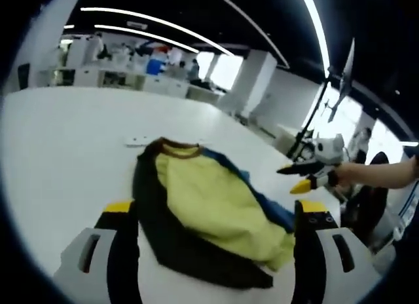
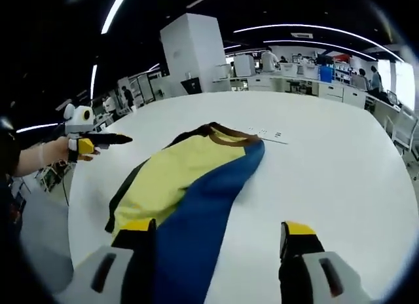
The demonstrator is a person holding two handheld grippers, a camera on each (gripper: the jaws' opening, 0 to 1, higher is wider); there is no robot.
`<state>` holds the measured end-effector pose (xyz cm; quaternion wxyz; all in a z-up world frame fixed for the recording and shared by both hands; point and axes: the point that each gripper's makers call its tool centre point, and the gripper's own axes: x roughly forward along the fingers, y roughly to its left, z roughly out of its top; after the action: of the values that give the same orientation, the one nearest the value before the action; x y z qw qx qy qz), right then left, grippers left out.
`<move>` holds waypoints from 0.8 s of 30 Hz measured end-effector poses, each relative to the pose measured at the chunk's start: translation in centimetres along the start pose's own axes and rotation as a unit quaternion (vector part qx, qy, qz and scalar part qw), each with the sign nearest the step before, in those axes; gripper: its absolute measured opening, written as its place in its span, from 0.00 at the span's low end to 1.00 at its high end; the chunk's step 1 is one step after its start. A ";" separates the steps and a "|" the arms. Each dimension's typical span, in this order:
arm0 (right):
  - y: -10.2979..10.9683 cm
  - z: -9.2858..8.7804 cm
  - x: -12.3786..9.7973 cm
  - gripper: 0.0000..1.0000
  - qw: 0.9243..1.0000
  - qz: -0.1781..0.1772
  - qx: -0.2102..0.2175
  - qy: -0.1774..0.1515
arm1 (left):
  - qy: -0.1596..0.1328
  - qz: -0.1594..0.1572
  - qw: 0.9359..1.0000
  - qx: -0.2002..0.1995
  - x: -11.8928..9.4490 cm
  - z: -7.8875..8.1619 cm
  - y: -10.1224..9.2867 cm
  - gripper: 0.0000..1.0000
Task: Fold the garment on the visible template until the final outline fits inside the template.
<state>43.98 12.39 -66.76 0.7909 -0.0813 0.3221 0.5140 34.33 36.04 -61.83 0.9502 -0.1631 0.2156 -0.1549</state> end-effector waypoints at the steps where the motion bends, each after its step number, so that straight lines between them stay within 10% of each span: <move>1: 0.0 -0.3 -0.2 0.75 1.000 -0.001 0.001 0.000 | -0.001 0.001 1.000 -0.001 -0.1 0.0 0.0 0.94; 24: 3.4 -7.6 -5.8 0.28 0.998 0.008 0.017 0.057 | -0.004 0.011 1.000 -0.024 -2.1 -1.9 -0.2 0.88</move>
<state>36.28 6.00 -68.60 0.7684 -0.0942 0.3756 0.5095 31.65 36.12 -62.58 0.9484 -0.1846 0.2174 -0.1384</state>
